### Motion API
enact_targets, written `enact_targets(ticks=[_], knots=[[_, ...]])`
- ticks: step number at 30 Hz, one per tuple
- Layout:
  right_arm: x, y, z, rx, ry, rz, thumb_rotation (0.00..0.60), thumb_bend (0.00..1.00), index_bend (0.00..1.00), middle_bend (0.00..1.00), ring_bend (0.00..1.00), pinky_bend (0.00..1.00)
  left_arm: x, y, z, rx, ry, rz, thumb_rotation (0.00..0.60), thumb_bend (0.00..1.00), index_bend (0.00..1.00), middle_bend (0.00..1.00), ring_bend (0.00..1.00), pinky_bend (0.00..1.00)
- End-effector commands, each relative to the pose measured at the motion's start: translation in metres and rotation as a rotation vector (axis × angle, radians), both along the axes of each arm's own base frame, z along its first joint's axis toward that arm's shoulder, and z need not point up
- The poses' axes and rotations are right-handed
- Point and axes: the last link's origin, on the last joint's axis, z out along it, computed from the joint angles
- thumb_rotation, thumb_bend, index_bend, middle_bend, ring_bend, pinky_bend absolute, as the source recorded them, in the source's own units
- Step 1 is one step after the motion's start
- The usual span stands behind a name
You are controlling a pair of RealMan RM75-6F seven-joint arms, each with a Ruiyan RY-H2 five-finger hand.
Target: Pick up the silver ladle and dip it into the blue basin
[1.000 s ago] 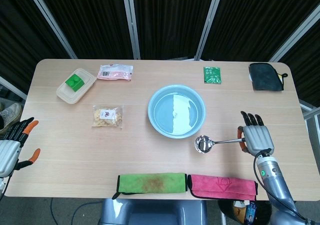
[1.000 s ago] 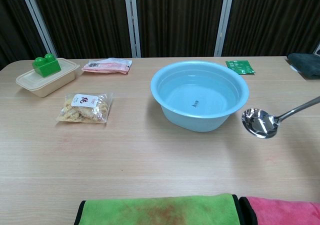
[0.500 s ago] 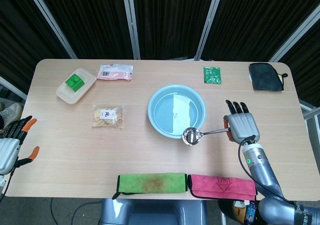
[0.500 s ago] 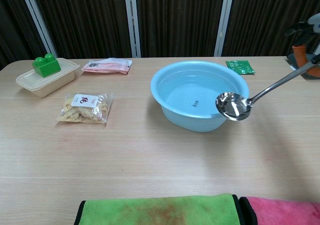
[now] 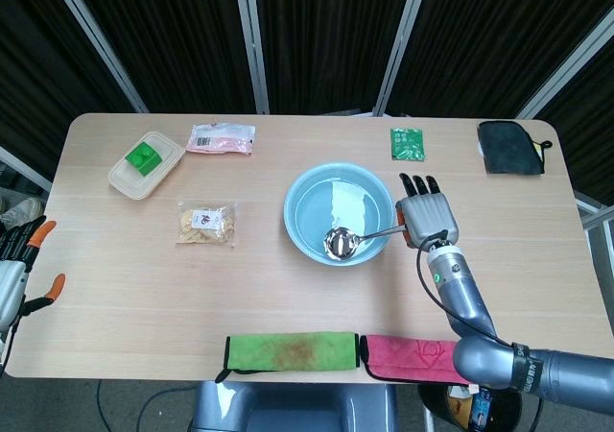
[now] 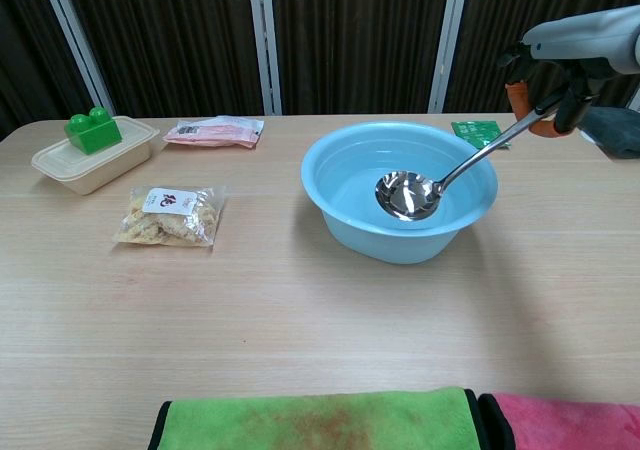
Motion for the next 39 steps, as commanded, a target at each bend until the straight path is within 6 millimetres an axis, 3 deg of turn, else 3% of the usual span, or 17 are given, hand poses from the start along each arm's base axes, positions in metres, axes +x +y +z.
enact_targets(ticks=[1, 8, 19, 27, 39], knots=[[0.005, -0.012, -0.006, 0.001, -0.007, 0.006, 0.6, 0.47, 0.69, 0.0, 0.0, 0.0, -0.001, 0.002, 0.0, 0.01, 0.002, 0.01, 0.6, 0.41, 0.03, 0.0, 0.0, 0.0], [-0.001, -0.04, -0.018, 0.0, -0.03, -0.014, 0.6, 0.47, 0.69, 0.0, 0.0, 0.0, -0.004, 0.006, -0.002, 0.021, 0.027, 0.029, 0.6, 0.41, 0.03, 0.0, 0.0, 0.0], [-0.018, -0.054, -0.036, 0.022, -0.052, -0.027, 0.6, 0.47, 0.69, 0.0, 0.0, 0.0, -0.006, 0.009, 0.0, 0.047, 0.04, 0.045, 0.6, 0.44, 0.03, 0.0, 0.0, 0.0], [-0.039, -0.048, -0.061, 0.056, -0.074, -0.051, 0.6, 0.47, 0.69, 0.0, 0.0, 0.0, -0.006, 0.011, -0.004, 0.033, 0.047, 0.056, 0.6, 0.45, 0.03, 0.0, 0.0, 0.0], [-0.045, -0.035, -0.084, 0.054, -0.035, -0.063, 0.6, 0.47, 0.69, 0.0, 0.0, 0.0, -0.016, 0.022, 0.002, 0.015, -0.01, 0.081, 0.6, 0.45, 0.03, 0.0, 0.0, 0.0]])
